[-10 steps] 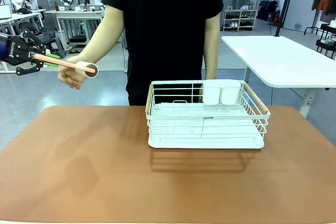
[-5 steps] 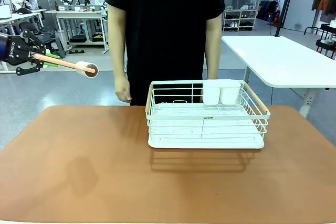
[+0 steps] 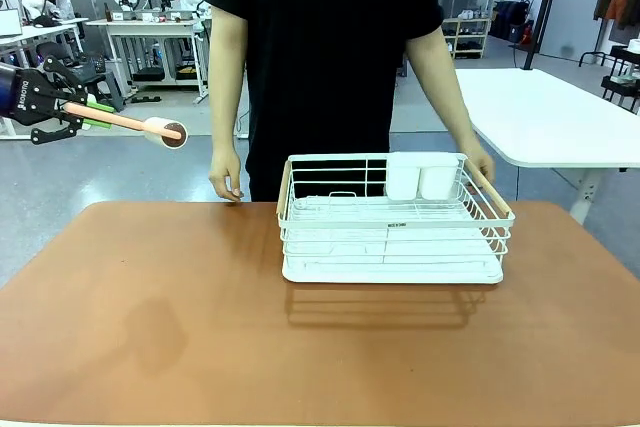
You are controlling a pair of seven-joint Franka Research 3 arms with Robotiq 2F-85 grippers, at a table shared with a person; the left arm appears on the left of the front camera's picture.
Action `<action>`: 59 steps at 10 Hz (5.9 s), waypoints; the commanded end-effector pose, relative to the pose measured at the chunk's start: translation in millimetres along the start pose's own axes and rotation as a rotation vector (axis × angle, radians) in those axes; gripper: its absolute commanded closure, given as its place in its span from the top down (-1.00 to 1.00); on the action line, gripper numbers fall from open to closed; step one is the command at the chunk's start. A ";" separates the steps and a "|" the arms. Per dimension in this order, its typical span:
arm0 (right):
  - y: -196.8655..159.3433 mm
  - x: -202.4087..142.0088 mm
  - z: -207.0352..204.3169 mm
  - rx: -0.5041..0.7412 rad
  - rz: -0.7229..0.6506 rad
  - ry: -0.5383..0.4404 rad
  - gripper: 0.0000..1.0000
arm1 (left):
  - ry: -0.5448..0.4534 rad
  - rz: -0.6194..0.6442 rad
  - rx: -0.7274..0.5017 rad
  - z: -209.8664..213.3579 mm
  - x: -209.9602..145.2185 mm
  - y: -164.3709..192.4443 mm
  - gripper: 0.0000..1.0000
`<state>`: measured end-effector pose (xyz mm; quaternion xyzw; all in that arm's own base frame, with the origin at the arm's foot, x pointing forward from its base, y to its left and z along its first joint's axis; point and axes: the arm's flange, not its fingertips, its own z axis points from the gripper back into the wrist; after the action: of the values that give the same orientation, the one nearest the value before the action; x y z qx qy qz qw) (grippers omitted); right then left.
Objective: Clean the table.
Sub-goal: Clean the table with the Lint Roller when the human lifts the Dish drying rack.
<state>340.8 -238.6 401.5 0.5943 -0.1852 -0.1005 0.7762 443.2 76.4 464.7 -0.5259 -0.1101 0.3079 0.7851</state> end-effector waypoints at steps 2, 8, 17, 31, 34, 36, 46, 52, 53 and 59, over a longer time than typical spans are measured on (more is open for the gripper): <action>2.4 -3.0 -1.4 0.015 0.010 -0.007 1.00 | -0.001 -0.001 0.000 -1.3 -0.5 -0.9 -1.00; 2.4 -3.0 -1.4 0.015 0.010 -0.007 1.00 | -0.001 -0.001 0.000 -1.3 -0.5 -0.9 -1.00; 2.4 -3.0 -1.4 0.015 0.010 -0.007 1.00 | -0.001 -0.001 0.000 -1.3 -0.5 -0.9 -1.00; 2.4 -3.0 -1.4 0.015 0.010 -0.007 1.00 | 0.460 -0.618 0.621 -214.7 17.0 -108.9 -0.59; 2.4 -3.0 -1.4 0.015 0.010 -0.007 1.00 | 0.454 -0.608 0.653 -231.4 11.2 -102.5 -0.59; 2.4 -3.0 -1.4 0.015 0.010 -0.007 1.00 | 0.454 -0.608 0.653 -231.4 11.2 -102.5 -0.59; 2.4 -3.0 -1.4 0.015 0.010 -0.007 1.00 | 0.468 -0.595 0.625 -287.4 8.4 -106.8 -0.59; 2.4 -3.0 -1.4 0.015 0.010 -0.007 1.00 | 0.401 -0.618 0.614 -397.7 -21.9 -93.7 -0.59; 2.4 -3.0 -1.4 0.015 0.010 -0.007 1.00 | 0.397 -0.627 0.616 -411.6 -26.8 -91.9 -0.59; 2.4 -3.0 -1.4 0.015 0.010 -0.007 1.00 | 0.421 -0.581 0.597 -457.2 -40.7 -69.4 -0.59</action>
<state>340.9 -238.0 401.5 0.5943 -0.1844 -0.1001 0.7764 661.7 -308.4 338.5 -0.2738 0.0128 -0.0308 0.9612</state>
